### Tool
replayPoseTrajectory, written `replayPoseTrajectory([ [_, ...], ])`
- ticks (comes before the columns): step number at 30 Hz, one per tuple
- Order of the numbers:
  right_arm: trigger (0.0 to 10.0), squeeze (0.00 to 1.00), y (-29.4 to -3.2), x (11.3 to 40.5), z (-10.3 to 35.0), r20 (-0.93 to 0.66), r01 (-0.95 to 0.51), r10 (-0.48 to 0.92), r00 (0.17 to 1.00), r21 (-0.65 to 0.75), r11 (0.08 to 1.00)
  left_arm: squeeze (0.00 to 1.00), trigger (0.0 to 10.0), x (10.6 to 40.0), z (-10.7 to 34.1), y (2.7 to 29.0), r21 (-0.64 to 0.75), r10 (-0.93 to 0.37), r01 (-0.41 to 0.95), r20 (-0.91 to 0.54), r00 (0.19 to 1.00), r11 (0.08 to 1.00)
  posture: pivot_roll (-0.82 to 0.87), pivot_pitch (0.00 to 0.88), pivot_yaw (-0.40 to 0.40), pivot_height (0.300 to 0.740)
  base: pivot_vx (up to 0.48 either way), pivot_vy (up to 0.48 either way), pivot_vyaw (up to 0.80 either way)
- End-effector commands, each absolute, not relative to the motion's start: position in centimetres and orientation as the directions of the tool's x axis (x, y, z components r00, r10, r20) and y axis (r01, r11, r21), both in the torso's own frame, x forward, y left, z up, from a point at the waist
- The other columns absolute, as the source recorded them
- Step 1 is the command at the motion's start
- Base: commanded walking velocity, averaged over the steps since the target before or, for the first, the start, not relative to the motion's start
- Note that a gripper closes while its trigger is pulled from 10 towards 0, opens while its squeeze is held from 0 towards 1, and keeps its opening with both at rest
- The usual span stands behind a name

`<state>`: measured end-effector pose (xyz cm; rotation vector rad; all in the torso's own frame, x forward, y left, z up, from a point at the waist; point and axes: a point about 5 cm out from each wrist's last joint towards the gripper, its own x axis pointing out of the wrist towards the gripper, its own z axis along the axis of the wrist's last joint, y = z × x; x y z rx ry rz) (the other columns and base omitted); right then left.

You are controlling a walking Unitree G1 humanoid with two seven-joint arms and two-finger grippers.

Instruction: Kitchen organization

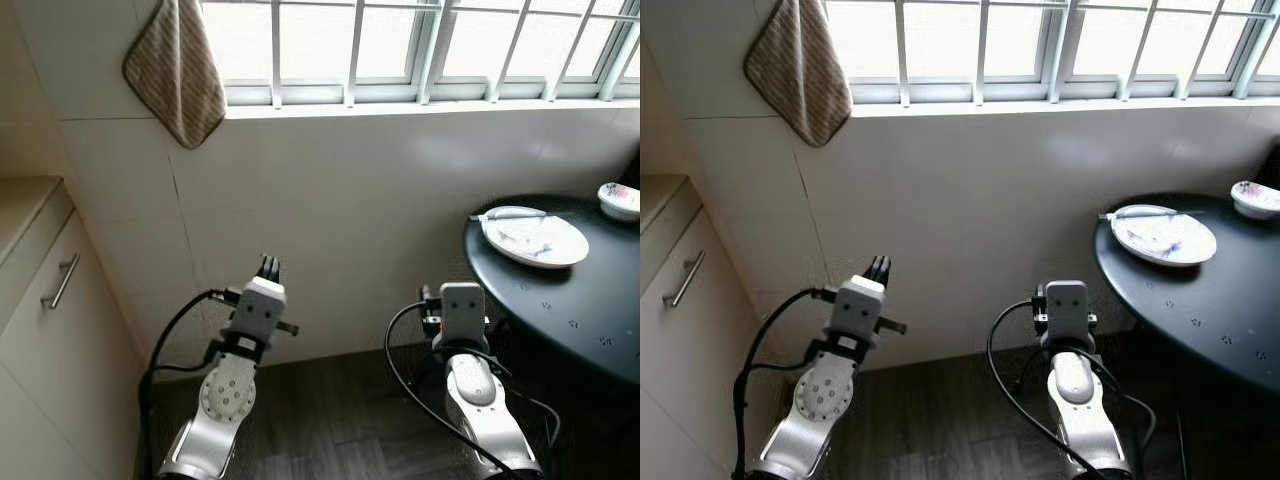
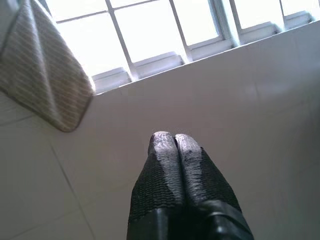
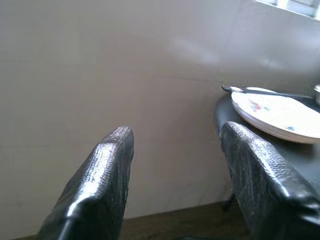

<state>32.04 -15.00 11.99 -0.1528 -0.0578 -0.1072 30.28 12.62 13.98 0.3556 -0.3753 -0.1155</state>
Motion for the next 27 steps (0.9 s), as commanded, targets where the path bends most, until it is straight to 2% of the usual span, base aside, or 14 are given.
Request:
replayPoseTrajectory([
  [1, 10.0, 0.0, -14.41, 32.14, 12.05, 0.062, 0.088, -0.079, 0.995, -0.159, 0.983, 0.0, 10.0, 30.27, 13.71, 12.85, 0.357, -0.163, 0.04, 0.321, 0.933, 0.933, 0.02, 0.0, -0.006, 0.74, 0.0, 0.0, 0.0],
  [15, 10.0, 0.0, -13.71, 32.01, 11.76, 0.058, 0.063, -0.054, 0.997, -0.18, 0.982, 0.0, 10.0, 30.33, 13.33, 12.9, 0.369, -0.166, 0.046, 0.3, 0.94, 0.928, 0.02, 0.0, 0.002, 0.74, 0.0, 0.0, 0.0],
  [27, 10.0, 0.0, -13.73, 31.99, 11.63, 0.053, 0.066, -0.057, 0.997, -0.177, 0.982, 0.0, 10.0, 30.45, 13.26, 12.88, 0.37, -0.165, 0.048, 0.291, 0.942, 0.928, 0.02, 0.0, 0.004, 0.74, 0.266, 0.0, 0.0],
])
